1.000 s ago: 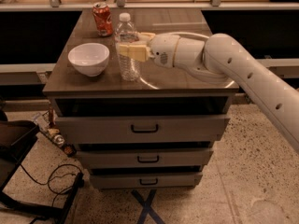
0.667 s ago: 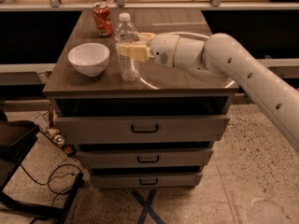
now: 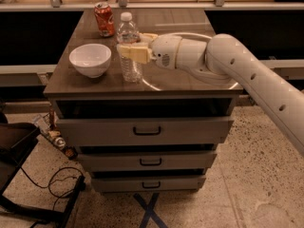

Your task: Move water bottle near white bowl

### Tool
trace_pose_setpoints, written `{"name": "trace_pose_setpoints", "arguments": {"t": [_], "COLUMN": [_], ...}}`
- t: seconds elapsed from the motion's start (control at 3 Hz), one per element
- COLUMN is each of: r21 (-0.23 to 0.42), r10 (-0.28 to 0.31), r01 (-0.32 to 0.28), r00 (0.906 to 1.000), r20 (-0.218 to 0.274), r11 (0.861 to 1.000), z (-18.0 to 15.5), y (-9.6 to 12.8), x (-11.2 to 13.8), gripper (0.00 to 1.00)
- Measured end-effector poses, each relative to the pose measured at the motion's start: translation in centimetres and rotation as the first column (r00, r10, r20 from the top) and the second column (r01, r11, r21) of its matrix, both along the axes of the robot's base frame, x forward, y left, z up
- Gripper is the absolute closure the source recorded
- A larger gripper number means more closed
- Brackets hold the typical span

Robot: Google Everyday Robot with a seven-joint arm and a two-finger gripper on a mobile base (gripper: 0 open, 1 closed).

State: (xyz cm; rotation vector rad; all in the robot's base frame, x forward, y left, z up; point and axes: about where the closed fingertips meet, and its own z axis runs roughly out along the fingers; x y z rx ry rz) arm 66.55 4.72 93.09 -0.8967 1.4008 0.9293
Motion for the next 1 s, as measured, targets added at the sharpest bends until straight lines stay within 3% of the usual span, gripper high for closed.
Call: {"name": "trace_pose_setpoints", "arguments": {"t": [0.33, 1.0], "r21": [0.000, 0.000], "r10": [0.004, 0.007], "r01": [-0.004, -0.007], "r00": [1.0000, 1.0000], "r20": [0.000, 0.001], "r11": [1.000, 1.000], "z": [0.03, 0.06], "y": [0.24, 0.42], "x": [-0.07, -0.12], "gripper": [0.04, 0.00]}}
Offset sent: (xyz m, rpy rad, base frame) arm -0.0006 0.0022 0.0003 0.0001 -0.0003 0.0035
